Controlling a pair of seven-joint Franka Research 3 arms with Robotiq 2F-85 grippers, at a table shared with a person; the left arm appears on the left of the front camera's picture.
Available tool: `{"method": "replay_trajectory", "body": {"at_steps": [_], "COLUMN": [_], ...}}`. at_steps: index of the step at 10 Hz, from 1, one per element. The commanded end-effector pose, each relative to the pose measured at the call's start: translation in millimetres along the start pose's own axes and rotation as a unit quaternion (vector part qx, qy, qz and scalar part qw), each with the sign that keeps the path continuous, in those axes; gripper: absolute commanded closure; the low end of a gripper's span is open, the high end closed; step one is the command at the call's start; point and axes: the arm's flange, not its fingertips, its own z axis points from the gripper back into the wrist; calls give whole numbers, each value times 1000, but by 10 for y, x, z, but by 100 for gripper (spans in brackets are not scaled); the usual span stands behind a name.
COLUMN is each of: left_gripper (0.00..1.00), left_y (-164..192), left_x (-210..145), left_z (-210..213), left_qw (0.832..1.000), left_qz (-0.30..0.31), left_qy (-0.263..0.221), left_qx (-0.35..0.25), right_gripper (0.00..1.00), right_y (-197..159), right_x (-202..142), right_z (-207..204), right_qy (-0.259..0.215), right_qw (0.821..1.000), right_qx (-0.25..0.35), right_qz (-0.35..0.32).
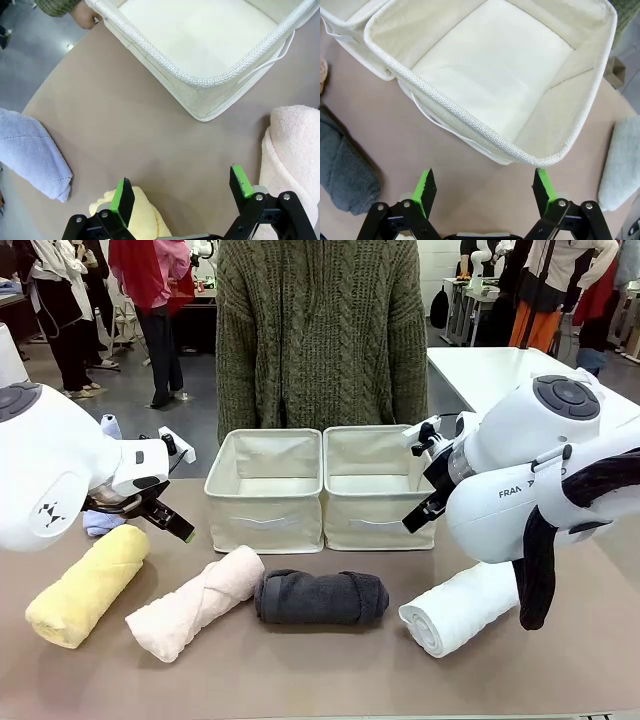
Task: Sort the towels based on their folding style.
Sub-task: Pick up one triangle-folded towel and place it in the left Fabric basket.
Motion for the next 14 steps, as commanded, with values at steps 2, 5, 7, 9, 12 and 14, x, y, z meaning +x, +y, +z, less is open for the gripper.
{"method": "replay_trajectory", "body": {"at_steps": [2,5,7,9,12,14], "left_gripper": [0,0,0,0,0,0], "left_y": [0,0,0,150,291,323], "left_x": [0,0,0,371,780,842], "left_z": [0,0,0,904,2029,2436], "left_qw": [1000,1000,1000,998,996,995], "left_qz": [0,0,0,-12,-47,-39], "left_qy": [0,0,0,-2,18,3], "left_qx": [0,0,0,58,79,91], "right_gripper": [0,0,0,0,0,0], "right_y": [-5,-5,0,-81,-98,-33], "right_x": [5,5,0,388,880,997], "right_z": [10,10,0,884,2010,2407], "right_qy": [-2,-2,0,17,10,6], "right_qw": [1000,1000,1000,999,998,995], "right_qx": [-1,-1,0,-27,-63,-97], "right_qz": [0,0,0,-5,-2,-9]}}
